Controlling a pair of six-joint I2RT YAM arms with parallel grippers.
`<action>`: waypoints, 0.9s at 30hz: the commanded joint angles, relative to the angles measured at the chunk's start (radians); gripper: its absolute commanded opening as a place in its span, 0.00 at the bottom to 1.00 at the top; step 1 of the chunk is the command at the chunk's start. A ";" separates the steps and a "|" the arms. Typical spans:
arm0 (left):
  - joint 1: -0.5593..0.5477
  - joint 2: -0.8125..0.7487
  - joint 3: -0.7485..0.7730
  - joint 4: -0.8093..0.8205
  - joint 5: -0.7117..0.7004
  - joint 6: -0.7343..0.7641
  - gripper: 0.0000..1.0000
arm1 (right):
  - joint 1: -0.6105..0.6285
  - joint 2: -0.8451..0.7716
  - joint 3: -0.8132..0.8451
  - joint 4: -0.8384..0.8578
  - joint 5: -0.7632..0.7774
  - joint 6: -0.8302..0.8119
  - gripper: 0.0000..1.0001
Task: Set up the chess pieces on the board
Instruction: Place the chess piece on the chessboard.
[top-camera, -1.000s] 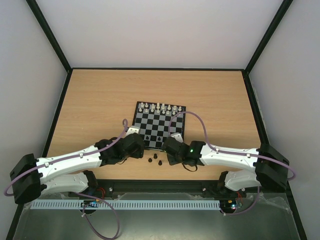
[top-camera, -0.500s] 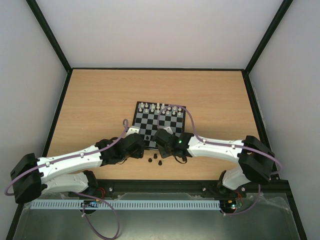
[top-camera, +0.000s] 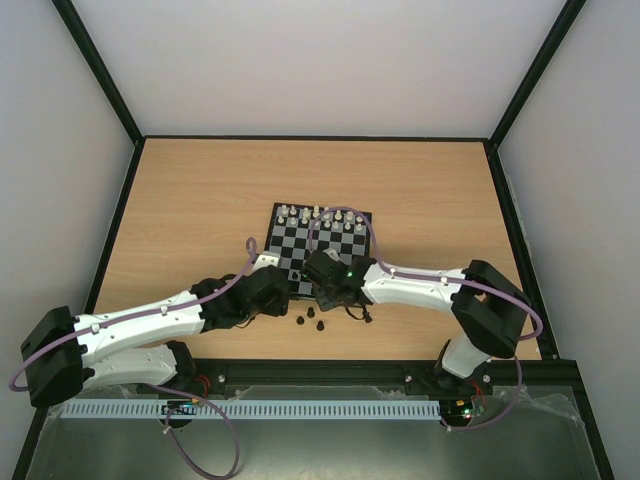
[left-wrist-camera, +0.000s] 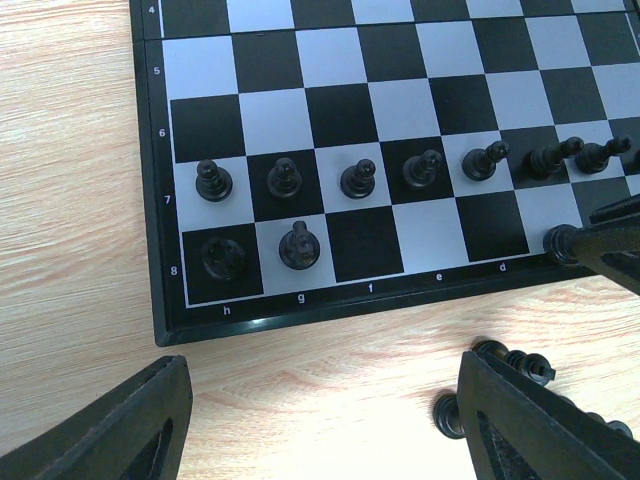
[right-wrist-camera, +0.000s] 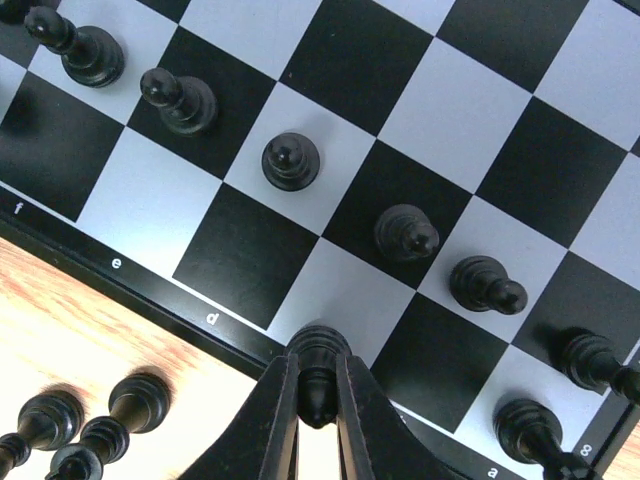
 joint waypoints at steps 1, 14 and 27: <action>-0.006 0.003 0.006 -0.004 -0.005 0.000 0.76 | -0.018 0.023 0.014 -0.025 -0.007 -0.023 0.09; -0.006 0.011 0.012 -0.001 -0.005 0.002 0.76 | -0.047 0.037 0.017 -0.018 -0.010 -0.044 0.11; -0.005 0.020 0.011 0.003 -0.005 0.003 0.76 | -0.055 0.044 0.023 -0.017 -0.017 -0.055 0.16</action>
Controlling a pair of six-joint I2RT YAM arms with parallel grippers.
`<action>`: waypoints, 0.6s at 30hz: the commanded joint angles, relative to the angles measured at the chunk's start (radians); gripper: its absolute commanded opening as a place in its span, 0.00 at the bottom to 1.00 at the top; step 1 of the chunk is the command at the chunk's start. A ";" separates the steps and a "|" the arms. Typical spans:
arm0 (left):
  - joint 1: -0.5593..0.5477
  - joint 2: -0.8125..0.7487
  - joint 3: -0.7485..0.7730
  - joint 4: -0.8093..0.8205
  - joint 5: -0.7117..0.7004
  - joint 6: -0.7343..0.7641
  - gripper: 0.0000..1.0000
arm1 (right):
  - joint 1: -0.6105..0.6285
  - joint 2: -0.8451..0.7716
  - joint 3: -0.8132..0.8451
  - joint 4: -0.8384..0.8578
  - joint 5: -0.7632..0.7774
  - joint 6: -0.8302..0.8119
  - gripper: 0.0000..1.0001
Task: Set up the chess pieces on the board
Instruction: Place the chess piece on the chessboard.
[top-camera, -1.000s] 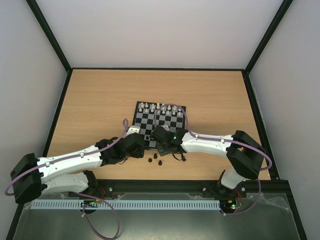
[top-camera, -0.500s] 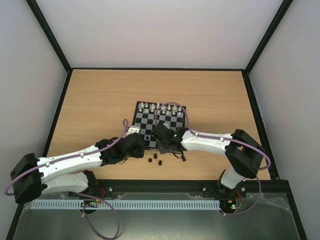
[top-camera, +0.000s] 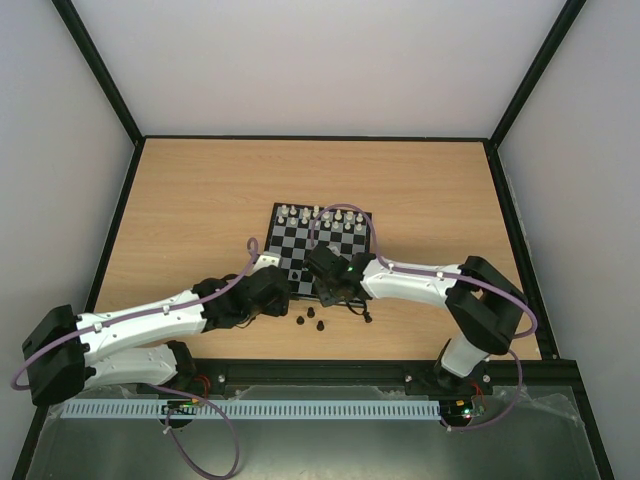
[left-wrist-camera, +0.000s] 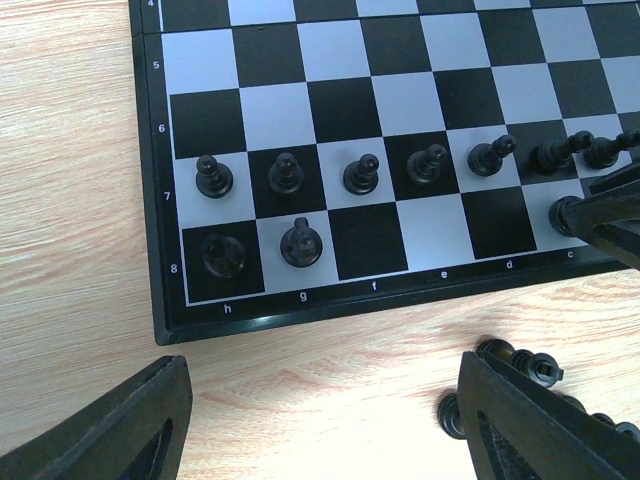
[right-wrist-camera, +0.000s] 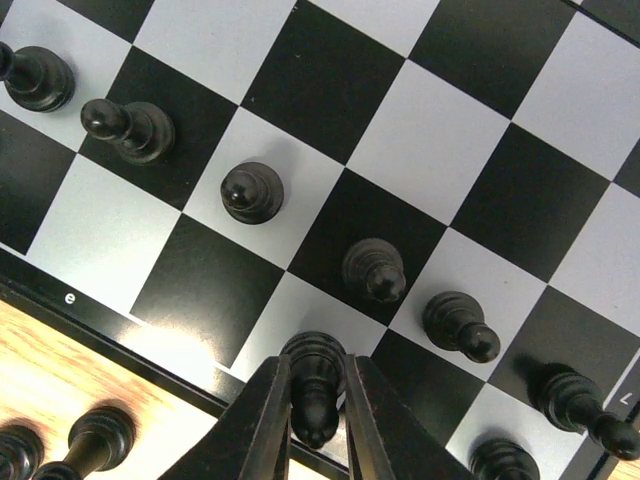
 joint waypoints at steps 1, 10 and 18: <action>-0.005 0.010 0.013 0.003 -0.005 0.003 0.76 | -0.008 0.015 0.016 -0.036 -0.005 -0.012 0.17; -0.005 0.014 0.024 -0.009 -0.010 0.001 0.76 | -0.007 -0.064 0.002 -0.031 -0.046 -0.018 0.30; -0.005 0.013 0.020 -0.017 0.016 -0.008 0.77 | -0.007 -0.210 -0.038 -0.052 -0.060 -0.005 0.42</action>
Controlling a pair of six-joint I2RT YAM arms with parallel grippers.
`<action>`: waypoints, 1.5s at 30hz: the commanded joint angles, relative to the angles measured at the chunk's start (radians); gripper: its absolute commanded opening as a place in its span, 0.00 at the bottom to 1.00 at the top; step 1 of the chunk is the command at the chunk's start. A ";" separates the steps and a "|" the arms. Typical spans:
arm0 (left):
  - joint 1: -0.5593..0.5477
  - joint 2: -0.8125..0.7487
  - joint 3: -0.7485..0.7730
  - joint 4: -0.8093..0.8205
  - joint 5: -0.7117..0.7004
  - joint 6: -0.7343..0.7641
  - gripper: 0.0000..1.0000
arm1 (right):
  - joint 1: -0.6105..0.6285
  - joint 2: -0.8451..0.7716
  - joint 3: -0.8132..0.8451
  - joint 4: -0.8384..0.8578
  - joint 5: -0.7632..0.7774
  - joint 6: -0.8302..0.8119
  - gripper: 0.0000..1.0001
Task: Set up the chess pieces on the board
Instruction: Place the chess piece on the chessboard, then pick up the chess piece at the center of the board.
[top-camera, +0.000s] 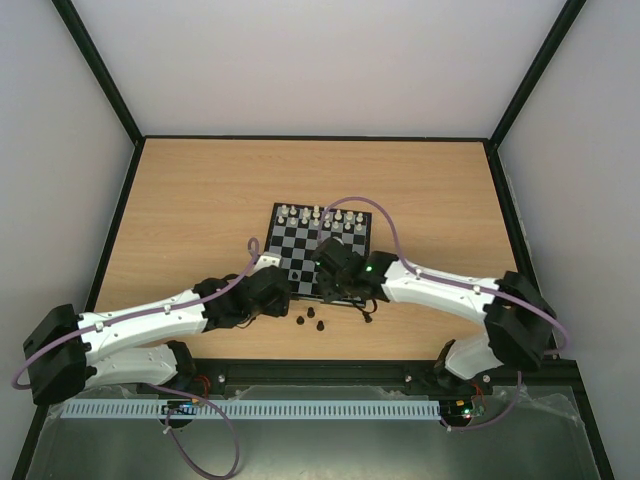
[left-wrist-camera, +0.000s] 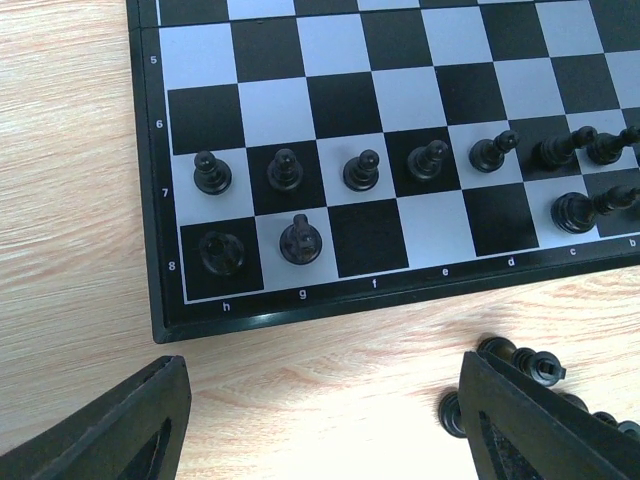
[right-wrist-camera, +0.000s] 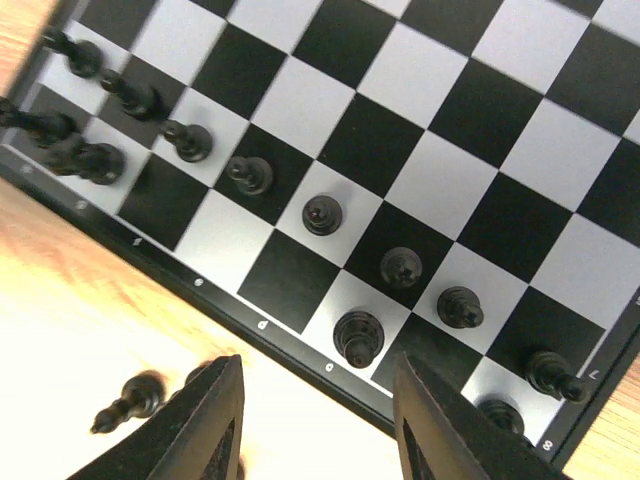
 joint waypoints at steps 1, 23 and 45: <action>-0.005 0.002 0.016 -0.015 0.023 -0.006 0.77 | -0.003 -0.094 -0.037 -0.056 -0.015 0.007 0.43; -0.160 0.150 -0.003 0.064 0.118 -0.072 0.78 | -0.003 -0.349 -0.175 -0.086 -0.039 0.036 0.50; -0.164 0.291 0.000 0.171 0.117 -0.055 0.35 | -0.003 -0.356 -0.180 -0.082 -0.037 0.033 0.50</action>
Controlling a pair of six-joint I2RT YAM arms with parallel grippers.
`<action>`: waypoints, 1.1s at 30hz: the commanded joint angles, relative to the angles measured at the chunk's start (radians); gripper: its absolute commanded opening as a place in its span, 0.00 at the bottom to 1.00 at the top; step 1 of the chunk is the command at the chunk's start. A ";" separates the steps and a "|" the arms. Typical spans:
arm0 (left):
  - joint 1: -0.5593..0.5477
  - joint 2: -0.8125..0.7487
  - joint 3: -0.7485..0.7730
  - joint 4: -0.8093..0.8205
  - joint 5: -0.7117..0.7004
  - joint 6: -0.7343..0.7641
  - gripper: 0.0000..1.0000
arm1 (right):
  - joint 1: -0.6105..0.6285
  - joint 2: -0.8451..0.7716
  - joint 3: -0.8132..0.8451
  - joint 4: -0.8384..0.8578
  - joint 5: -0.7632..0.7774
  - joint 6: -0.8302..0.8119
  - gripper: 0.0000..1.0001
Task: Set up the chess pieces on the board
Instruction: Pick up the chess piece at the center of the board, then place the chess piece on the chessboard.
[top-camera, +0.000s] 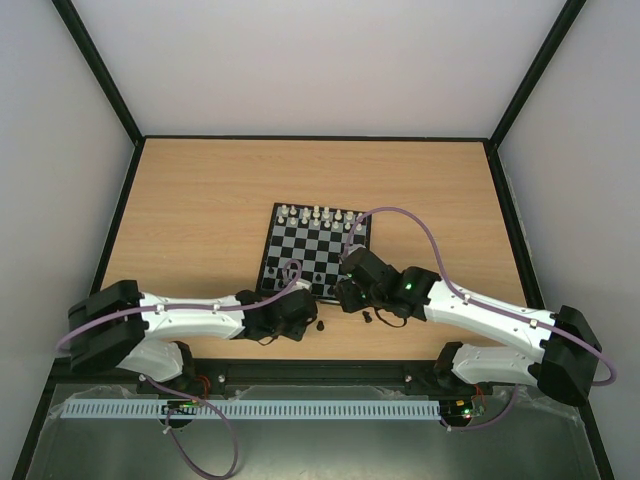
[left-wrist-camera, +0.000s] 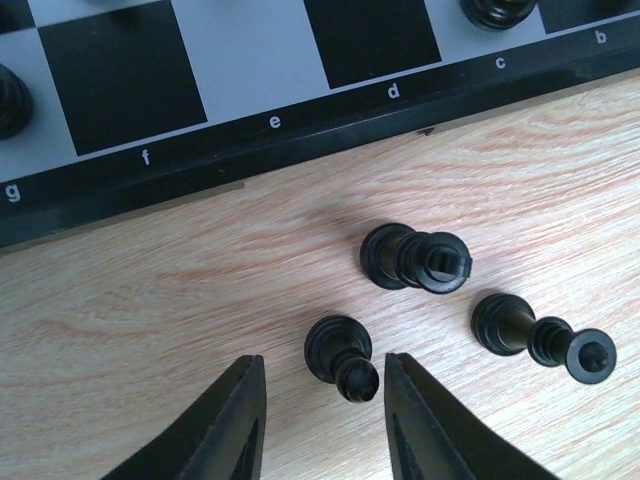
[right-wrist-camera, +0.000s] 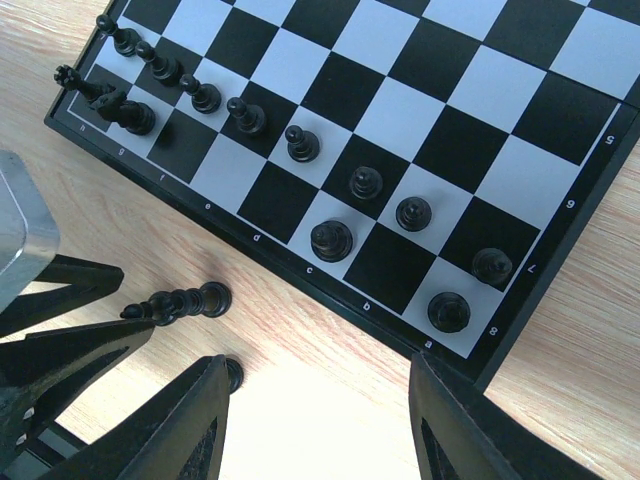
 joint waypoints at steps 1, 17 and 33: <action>-0.005 0.025 0.003 0.021 -0.011 0.007 0.33 | -0.003 -0.016 -0.011 -0.041 -0.002 0.002 0.50; 0.021 0.000 0.025 -0.029 -0.043 0.011 0.08 | -0.004 -0.016 -0.013 -0.037 -0.008 0.000 0.49; 0.227 0.033 0.152 -0.046 -0.055 0.159 0.08 | -0.003 -0.014 -0.014 -0.032 -0.004 -0.004 0.49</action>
